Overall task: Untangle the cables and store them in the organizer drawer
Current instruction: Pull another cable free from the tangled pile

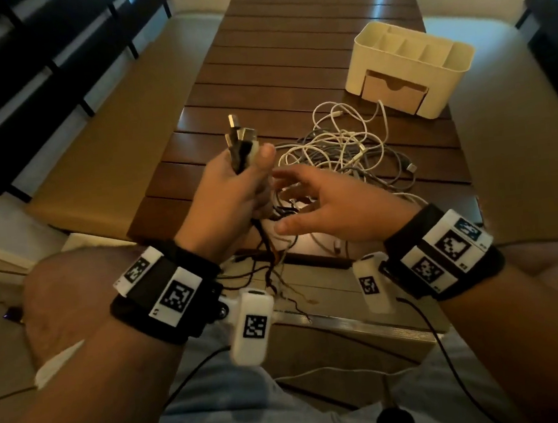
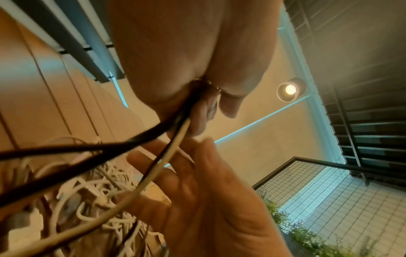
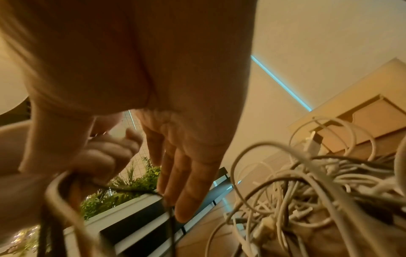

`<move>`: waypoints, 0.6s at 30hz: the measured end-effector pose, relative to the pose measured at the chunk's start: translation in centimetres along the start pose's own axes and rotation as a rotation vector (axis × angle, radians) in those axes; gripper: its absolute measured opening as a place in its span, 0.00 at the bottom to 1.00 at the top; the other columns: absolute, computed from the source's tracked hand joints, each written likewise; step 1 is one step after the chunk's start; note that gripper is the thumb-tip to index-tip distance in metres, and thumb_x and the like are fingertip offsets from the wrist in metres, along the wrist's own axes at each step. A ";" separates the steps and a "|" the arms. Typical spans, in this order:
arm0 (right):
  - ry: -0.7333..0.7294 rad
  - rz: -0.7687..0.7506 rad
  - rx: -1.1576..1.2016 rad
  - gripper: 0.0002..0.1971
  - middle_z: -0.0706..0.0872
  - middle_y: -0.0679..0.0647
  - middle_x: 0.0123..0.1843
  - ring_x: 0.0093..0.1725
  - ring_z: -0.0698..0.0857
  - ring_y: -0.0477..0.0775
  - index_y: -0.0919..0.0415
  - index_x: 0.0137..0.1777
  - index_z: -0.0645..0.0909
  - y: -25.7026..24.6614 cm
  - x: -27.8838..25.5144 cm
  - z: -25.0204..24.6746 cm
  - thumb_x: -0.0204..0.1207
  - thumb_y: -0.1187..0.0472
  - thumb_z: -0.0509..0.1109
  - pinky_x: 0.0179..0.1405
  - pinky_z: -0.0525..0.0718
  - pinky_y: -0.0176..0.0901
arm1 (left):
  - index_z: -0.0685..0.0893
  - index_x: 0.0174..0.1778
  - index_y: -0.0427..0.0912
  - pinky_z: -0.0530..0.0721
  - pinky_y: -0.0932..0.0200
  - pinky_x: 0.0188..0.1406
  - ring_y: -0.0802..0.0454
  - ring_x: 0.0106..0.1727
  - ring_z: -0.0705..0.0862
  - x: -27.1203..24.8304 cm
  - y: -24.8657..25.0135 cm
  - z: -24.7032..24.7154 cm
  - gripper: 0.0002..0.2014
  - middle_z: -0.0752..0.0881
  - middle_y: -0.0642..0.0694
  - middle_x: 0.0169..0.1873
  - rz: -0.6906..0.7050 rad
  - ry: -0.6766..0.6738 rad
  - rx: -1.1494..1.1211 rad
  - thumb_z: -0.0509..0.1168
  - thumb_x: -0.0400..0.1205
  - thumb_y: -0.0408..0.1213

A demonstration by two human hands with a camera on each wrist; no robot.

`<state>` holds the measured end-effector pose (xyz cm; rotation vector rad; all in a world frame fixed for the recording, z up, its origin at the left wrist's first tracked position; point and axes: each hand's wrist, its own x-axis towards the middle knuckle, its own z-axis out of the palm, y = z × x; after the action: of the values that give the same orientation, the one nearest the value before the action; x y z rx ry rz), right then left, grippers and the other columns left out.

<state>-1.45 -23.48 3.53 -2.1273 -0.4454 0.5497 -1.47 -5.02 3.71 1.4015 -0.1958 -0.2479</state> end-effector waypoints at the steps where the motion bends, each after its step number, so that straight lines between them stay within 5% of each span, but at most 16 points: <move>1: -0.018 0.002 0.018 0.34 0.80 0.38 0.70 0.68 0.79 0.35 0.43 0.79 0.68 0.0 0.0 0.4 0.74 0.46 0.77 0.69 0.80 0.41 | 0.74 0.43 0.44 0.68 0.61 0.25 0.55 0.25 0.65 0.0 -0.1 0.4 0.09 0.66 0.51 0.27 -0.019 -0.020 -0.111 0.62 0.88 0.39; 5: 0.005 -0.007 0.009 0.14 0.88 0.49 0.57 0.58 0.86 0.50 0.49 0.63 0.81 0.3 0.4 1.6 0.81 0.47 0.70 0.63 0.84 0.57 | 0.76 0.57 0.37 0.70 0.60 0.30 0.55 0.30 0.68 0.6 -0.2 0.5 0.09 0.67 0.50 0.30 -0.083 -0.003 -0.422 0.59 0.82 0.34; 7: 0.019 -0.020 -0.042 0.14 0.89 0.59 0.51 0.51 0.87 0.59 0.56 0.56 0.84 0.3 0.7 2.0 0.83 0.47 0.67 0.57 0.84 0.66 | 0.75 0.60 0.36 0.73 0.60 0.31 0.55 0.31 0.70 1.0 -0.6 0.2 0.09 0.67 0.49 0.32 -0.065 0.014 -0.431 0.56 0.87 0.34; 9: -0.018 0.009 -0.098 0.14 0.88 0.61 0.47 0.47 0.86 0.60 0.59 0.52 0.85 0.3 0.9 1.9 0.85 0.48 0.65 0.54 0.84 0.64 | 0.75 0.60 0.36 0.76 0.61 0.32 0.55 0.31 0.72 1.3 -1.5 -0.1 0.09 0.67 0.48 0.32 -0.068 0.023 -0.408 0.55 0.88 0.36; 12: -0.089 0.043 -0.195 0.10 0.87 0.48 0.48 0.48 0.85 0.46 0.50 0.58 0.85 0.8 1.0 0.7 0.84 0.49 0.66 0.51 0.84 0.49 | 0.75 0.56 0.39 0.79 0.58 0.35 0.54 0.31 0.76 1.6 -2.9 -0.8 0.07 0.74 0.48 0.32 -0.087 0.002 -0.338 0.58 0.86 0.37; 14: -0.006 0.032 -0.153 0.13 0.85 0.37 0.55 0.55 0.83 0.35 0.45 0.67 0.81 1.0 0.9 -0.3 0.83 0.51 0.68 0.56 0.81 0.38 | 0.75 0.55 0.40 0.82 0.55 0.38 0.53 0.32 0.77 1.8 -3.9 -1.3 0.06 0.80 0.50 0.32 -0.123 -0.028 -0.258 0.60 0.85 0.38; 18: 0.248 -0.092 0.004 0.23 0.81 0.43 0.73 0.71 0.79 0.37 0.49 0.78 0.74 1.4 1.7 -1.2 0.83 0.55 0.70 0.69 0.80 0.40 | 0.76 0.59 0.41 0.87 0.53 0.39 0.50 0.34 0.79 1.5 -5.4 -1.6 0.08 0.78 0.45 0.38 -0.213 -0.111 -0.123 0.63 0.86 0.37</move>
<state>0.77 -24.22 2.61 -2.1249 -0.3991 0.2300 0.11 -4.74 -1.89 1.2875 -0.1207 -0.5067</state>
